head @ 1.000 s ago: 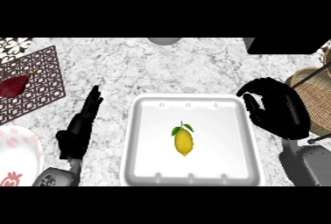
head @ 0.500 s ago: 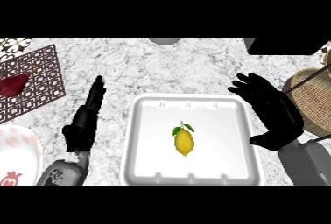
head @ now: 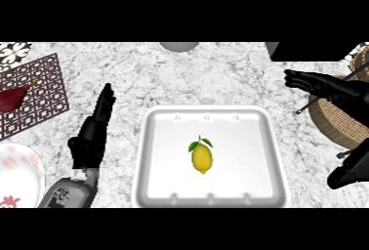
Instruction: Pick the lemon from the tray and place it in the tiered basket
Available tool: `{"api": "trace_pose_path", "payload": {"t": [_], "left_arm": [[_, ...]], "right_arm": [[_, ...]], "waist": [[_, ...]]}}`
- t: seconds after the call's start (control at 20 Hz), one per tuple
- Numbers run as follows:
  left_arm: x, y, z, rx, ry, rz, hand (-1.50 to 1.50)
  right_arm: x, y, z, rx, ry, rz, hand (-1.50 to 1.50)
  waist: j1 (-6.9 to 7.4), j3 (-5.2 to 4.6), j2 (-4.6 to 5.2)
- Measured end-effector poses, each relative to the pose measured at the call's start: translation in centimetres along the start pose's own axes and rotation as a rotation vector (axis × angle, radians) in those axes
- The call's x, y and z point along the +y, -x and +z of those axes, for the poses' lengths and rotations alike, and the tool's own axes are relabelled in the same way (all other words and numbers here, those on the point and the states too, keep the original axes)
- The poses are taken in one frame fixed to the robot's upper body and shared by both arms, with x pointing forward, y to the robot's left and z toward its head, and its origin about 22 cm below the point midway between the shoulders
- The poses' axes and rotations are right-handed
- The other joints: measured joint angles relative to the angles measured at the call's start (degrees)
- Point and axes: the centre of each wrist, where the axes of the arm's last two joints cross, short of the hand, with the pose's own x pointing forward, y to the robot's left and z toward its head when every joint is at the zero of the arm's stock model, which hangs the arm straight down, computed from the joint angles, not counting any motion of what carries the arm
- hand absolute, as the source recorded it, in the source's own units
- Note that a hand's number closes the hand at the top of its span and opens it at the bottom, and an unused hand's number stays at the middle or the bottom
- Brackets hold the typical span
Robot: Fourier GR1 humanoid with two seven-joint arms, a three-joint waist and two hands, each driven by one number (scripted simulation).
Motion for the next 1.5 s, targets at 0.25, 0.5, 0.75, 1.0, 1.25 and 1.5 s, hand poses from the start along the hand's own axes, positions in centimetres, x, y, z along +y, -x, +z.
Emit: {"api": "trace_pose_path", "payload": {"t": [0.25,0.5,0.75,1.0,1.25,1.5], "left_arm": [[-0.1,0.1,0.4,0.004,0.005,0.004,0.00],[-0.2,0.4,0.4,-0.003,0.004,0.005,0.00],[-0.3,-0.3,0.6,-0.006,0.006,0.004,0.00],[0.3,-0.1,0.5,-0.009,0.008,0.006,0.00],[0.1,-0.1,-0.1,-0.005,0.008,0.009,0.00],[-0.1,-0.2,-0.2,-0.006,0.004,0.004,0.00]], "right_arm": [[1.3,-5.8,-2.4,0.107,-0.116,0.364,-1.50],[5.7,-8.9,-4.5,0.199,-0.181,0.556,-1.50],[9.9,-10.8,-6.6,0.276,-0.216,0.630,-1.50],[12.2,-11.7,-8.6,0.312,-0.245,0.666,-1.50],[14.0,-12.1,-9.8,0.367,-0.294,0.692,-1.50],[14.9,-11.3,-10.0,0.411,-0.318,0.711,-1.50]], "waist": [[0.59,-0.07,-0.07],[0.55,-0.05,0.13],[0.89,0.01,0.30],[0.94,0.05,0.45],[0.78,0.07,0.49],[0.71,0.08,0.50]]}}
